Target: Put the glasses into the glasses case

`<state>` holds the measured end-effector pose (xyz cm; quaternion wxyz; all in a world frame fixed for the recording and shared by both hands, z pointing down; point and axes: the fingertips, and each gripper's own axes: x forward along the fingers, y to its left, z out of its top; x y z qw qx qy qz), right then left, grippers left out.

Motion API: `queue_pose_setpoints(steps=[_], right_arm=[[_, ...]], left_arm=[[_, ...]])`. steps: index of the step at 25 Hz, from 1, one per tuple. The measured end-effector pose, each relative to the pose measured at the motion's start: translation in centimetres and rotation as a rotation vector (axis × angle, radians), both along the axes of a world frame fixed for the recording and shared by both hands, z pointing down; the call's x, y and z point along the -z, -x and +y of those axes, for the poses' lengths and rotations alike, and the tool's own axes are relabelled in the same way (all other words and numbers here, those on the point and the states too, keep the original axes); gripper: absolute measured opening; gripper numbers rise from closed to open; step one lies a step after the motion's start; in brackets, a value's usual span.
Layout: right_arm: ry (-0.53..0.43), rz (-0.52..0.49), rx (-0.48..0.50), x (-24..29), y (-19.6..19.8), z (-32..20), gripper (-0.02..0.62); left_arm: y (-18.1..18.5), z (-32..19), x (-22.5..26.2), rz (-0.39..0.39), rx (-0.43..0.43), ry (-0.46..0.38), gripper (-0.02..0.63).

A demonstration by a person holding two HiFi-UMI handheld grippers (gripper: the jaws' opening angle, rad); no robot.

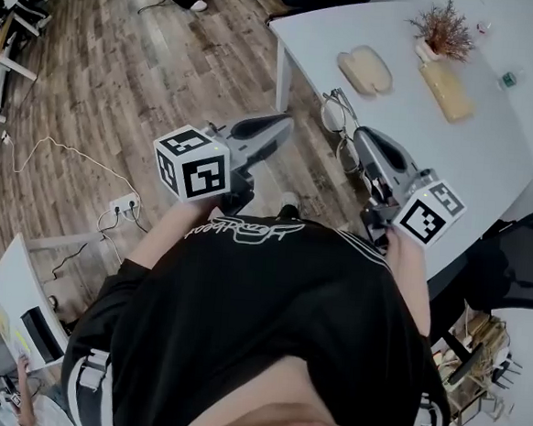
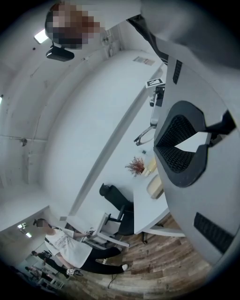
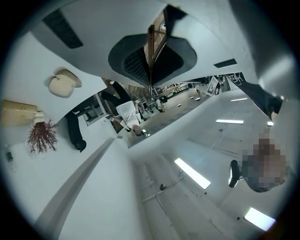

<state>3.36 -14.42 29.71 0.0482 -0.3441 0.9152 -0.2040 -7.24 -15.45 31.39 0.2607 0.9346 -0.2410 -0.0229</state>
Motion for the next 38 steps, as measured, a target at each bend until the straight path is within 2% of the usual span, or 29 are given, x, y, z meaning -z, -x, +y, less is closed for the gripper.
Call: queue_pose_setpoints(steps=[17, 26, 38], right_arm=[[0.07, -0.043, -0.049, -3.1, -7.5, -14.5, 0.021], [0.095, -0.045, -0.082, -4.9, -11.2, -19.2, 0.021], [0.118, 0.078, -0.132, -8.7, -12.9, -24.6, 0.021]], left_arm=[[-7.6, -14.2, -3.3, -0.065, -0.045, 0.091, 0.006], [-11.6, -18.7, -4.6, -0.102, -0.073, 0.119, 0.006], [-12.6, -21.8, -5.8, -0.111, -0.074, 0.156, 0.006]])
